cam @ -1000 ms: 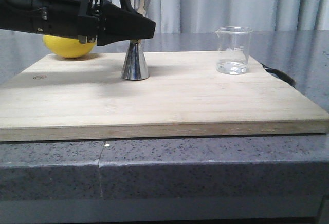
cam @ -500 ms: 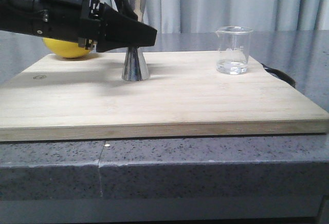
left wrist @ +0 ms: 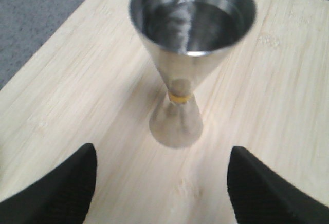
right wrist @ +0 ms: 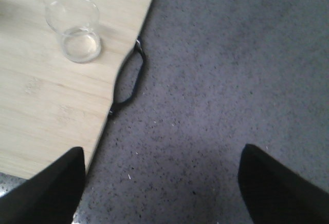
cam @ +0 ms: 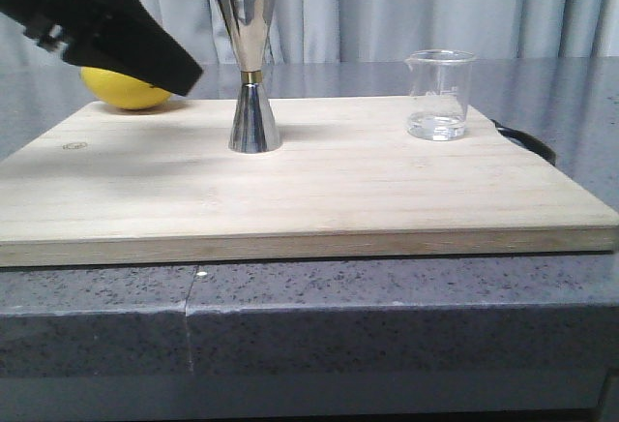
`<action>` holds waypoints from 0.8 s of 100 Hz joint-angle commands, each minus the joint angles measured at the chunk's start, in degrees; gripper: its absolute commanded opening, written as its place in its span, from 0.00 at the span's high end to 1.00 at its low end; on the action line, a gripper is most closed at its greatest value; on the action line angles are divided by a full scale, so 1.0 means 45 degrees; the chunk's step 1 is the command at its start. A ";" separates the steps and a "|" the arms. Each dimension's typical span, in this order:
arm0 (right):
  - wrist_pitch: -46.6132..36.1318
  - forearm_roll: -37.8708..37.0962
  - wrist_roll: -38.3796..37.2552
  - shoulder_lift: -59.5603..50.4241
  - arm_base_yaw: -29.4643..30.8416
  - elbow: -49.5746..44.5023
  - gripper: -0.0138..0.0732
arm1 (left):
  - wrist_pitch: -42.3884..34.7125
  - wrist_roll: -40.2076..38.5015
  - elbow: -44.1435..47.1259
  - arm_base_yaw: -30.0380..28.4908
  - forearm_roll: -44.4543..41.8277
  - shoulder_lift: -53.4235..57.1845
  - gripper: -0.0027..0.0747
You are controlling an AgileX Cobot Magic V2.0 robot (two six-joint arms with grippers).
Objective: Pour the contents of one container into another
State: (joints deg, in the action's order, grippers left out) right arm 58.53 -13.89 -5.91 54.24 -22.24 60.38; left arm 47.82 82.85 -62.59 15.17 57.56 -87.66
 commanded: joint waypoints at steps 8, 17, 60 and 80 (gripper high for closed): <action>-0.0147 -0.0486 -0.0801 -0.0165 0.0068 0.0459 0.21 | 0.0691 -0.4686 -0.0389 0.0012 -0.3525 0.2512 0.33; -0.0192 -0.0486 -0.1178 -0.0165 0.0068 0.0436 0.21 | 0.1250 -0.6945 -0.0389 0.0012 -0.5750 0.3751 0.33; -0.2145 -0.0112 -0.1702 -0.1003 0.0068 -0.0953 0.21 | 0.2172 -1.6300 0.0630 0.0012 -1.3188 0.8477 0.33; -0.3928 -0.0112 -0.2049 -0.2802 0.0068 -0.2795 0.21 | 0.0273 -1.9138 0.2743 0.0012 -1.4538 1.1269 0.33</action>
State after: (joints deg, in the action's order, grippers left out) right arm 47.92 -13.46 -14.53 45.59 -22.24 49.56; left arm 56.56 2.32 -52.36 15.17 -5.69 -41.66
